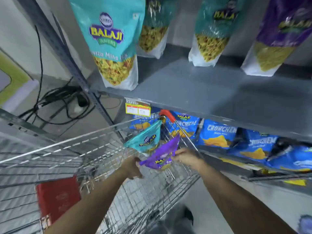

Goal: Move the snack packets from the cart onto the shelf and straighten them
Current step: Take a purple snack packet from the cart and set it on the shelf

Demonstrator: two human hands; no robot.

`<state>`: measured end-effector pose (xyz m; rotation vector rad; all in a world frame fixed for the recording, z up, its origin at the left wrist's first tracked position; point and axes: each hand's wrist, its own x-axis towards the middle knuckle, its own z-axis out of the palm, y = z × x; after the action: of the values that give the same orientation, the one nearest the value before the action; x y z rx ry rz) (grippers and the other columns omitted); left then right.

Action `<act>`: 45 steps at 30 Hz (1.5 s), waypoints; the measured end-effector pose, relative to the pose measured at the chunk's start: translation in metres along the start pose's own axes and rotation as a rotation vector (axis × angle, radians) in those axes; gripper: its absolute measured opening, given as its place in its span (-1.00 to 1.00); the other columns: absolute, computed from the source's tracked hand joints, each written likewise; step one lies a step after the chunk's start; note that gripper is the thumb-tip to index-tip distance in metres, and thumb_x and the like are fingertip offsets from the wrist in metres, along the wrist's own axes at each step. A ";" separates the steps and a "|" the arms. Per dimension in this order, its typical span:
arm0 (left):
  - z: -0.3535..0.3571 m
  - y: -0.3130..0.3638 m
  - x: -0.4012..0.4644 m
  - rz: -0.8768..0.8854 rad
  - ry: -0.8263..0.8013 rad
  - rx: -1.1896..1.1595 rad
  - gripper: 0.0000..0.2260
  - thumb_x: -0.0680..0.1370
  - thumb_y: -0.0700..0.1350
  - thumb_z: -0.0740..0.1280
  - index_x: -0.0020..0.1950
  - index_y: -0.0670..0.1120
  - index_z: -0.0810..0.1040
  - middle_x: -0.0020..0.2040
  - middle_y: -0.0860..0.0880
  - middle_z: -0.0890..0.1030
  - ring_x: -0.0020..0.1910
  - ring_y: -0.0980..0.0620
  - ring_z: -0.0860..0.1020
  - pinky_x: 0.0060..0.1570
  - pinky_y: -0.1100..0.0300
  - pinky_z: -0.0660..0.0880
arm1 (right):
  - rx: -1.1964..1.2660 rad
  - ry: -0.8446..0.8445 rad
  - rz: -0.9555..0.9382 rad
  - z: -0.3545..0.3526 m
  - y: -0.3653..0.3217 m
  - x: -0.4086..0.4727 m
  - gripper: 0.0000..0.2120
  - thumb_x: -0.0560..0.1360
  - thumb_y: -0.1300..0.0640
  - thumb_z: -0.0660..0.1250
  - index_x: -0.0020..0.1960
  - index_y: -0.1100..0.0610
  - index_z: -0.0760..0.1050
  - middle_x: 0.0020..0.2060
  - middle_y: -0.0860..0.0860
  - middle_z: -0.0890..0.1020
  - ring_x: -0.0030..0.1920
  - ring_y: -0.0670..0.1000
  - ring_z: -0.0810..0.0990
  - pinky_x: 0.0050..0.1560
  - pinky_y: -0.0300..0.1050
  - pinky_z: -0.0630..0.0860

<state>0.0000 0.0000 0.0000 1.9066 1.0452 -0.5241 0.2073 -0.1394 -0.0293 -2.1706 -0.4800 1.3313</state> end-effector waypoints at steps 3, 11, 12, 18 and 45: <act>0.031 -0.007 0.014 0.126 0.038 -0.290 -0.56 0.37 -0.08 0.54 0.20 -0.13 0.56 0.07 -0.05 0.59 -0.18 0.43 0.57 0.03 0.25 0.53 | 0.138 0.179 -0.033 0.011 0.011 0.026 -0.69 0.27 0.45 0.52 -0.21 0.14 0.50 -0.24 0.10 0.59 -0.19 0.04 0.56 -0.35 -0.33 0.42; 0.063 0.007 0.028 0.068 0.419 -0.665 -0.85 0.56 -0.26 0.34 0.11 -0.22 0.61 0.00 0.01 0.61 -0.32 0.57 0.51 -0.04 0.48 0.48 | 0.124 0.118 -0.238 0.013 -0.002 0.023 -0.79 0.41 0.33 0.46 -0.02 0.13 0.53 -0.30 -0.19 0.53 -0.33 -0.28 0.47 -0.29 -0.36 0.41; 0.059 0.008 0.027 0.078 0.421 -0.696 -0.89 0.56 -0.27 0.33 0.06 -0.19 0.60 -0.05 0.02 0.62 -0.32 0.52 0.53 -0.05 0.40 0.49 | 0.117 0.140 -0.269 0.010 -0.006 0.020 -0.85 0.42 0.30 0.47 -0.14 0.11 0.54 -0.35 -0.20 0.51 -0.40 -0.30 0.47 -0.31 -0.35 0.38; -0.007 0.026 0.009 0.232 0.467 -0.659 -0.55 0.45 0.01 0.45 -0.34 -0.38 0.49 -0.39 -0.08 0.48 -0.36 0.06 0.39 -0.31 0.13 0.30 | 0.332 0.138 -0.469 -0.020 -0.033 -0.033 -0.84 0.45 0.23 0.45 -0.15 -0.02 0.59 -0.17 0.06 0.69 -0.16 -0.09 0.62 -0.04 -0.06 0.55; -0.059 0.503 0.005 0.874 0.390 -0.342 -0.56 0.34 0.30 0.36 -0.35 -0.09 0.58 -0.28 -0.19 0.67 -0.32 0.03 0.51 -0.21 0.03 0.54 | 0.516 0.733 -0.689 -0.434 -0.072 -0.160 -0.69 0.52 0.16 0.39 -0.40 0.06 0.58 -0.50 -0.22 0.63 -0.35 -0.23 0.55 -0.20 -0.26 0.51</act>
<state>0.4169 -0.0812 0.2760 1.9522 0.3894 0.5060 0.5220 -0.2849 0.2845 -1.6539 -0.4509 0.2097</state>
